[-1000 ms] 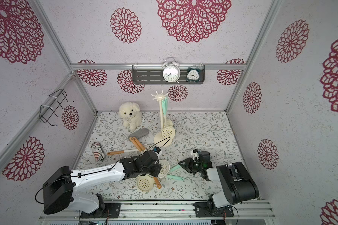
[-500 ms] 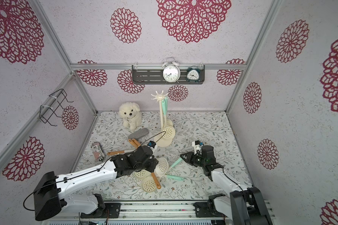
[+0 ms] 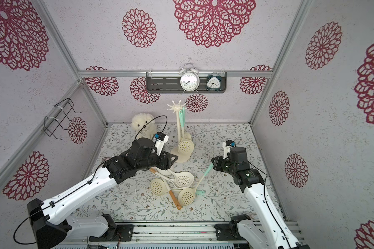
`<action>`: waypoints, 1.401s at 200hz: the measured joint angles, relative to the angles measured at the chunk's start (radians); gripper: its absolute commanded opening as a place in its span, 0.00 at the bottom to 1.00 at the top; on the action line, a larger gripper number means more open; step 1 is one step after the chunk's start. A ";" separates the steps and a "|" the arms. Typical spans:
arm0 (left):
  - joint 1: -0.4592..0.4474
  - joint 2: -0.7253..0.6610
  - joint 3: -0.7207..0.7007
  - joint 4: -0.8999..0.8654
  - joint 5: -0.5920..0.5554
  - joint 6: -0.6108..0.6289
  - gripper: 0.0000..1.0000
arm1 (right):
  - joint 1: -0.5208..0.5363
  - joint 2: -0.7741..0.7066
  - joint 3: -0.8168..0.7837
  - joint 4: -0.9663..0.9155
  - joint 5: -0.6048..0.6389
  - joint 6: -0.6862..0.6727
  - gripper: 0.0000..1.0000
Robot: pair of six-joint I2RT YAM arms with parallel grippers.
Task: Hang the skimmer on the kitchen utensil rack
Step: Pick up the skimmer from the center of the board.
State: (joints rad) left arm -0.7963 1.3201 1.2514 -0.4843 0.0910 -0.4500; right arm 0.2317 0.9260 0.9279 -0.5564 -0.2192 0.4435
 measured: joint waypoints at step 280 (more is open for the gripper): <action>0.051 0.142 0.169 -0.014 0.888 0.231 0.22 | -0.003 0.087 0.485 0.166 -0.746 -0.091 0.00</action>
State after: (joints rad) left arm -0.7456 1.4620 1.4204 -0.4988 0.9791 -0.2192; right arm 0.2287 1.0134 1.4132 -0.3901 -0.9653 0.3527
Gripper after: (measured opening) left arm 0.313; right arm 0.145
